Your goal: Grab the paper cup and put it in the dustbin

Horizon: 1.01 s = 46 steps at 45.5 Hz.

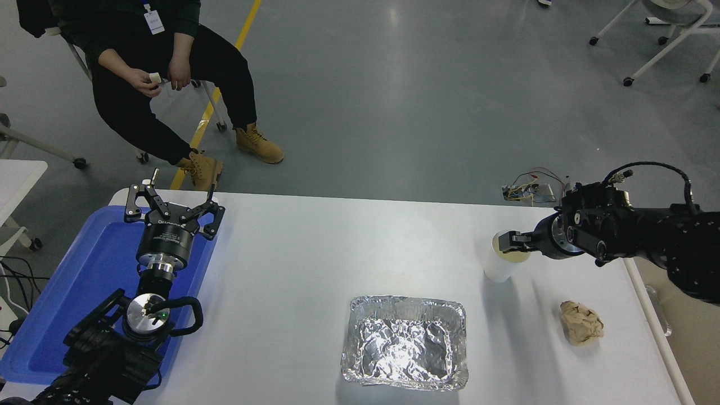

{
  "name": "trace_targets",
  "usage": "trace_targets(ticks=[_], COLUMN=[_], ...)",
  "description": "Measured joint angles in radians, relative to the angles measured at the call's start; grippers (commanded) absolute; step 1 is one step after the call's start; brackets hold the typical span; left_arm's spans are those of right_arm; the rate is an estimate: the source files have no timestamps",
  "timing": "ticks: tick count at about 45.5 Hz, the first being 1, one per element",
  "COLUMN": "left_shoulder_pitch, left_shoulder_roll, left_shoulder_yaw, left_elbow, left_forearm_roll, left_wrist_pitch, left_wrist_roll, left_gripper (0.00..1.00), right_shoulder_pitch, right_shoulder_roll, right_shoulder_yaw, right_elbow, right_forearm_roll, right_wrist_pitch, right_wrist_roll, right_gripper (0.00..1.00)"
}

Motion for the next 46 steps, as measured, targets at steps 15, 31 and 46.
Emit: trace_targets(ticks=[15,31,46], left_shoulder_pitch=[0.000,0.000,0.000], left_shoulder_roll=[0.000,0.000,0.000], left_shoulder_yaw=[0.000,0.000,0.000], left_elbow=[0.000,0.000,0.000], left_forearm_roll=[0.000,0.000,0.000], left_wrist_pitch=[0.000,0.000,0.000], left_wrist_roll=[0.000,0.000,-0.001], left_gripper=[1.00,1.00,1.00], right_shoulder_pitch=[-0.004,0.006,0.104], right_shoulder_roll=[0.015,0.018,-0.027], right_shoulder_yaw=[-0.003,-0.005,-0.007], right_elbow=[0.006,0.007,0.075], right_forearm_roll=[-0.003,-0.024,-0.078], right_wrist_pitch=[-0.006,-0.007,0.004], right_wrist_roll=[0.028,0.060,0.075], right_gripper=[0.00,0.00,0.00])
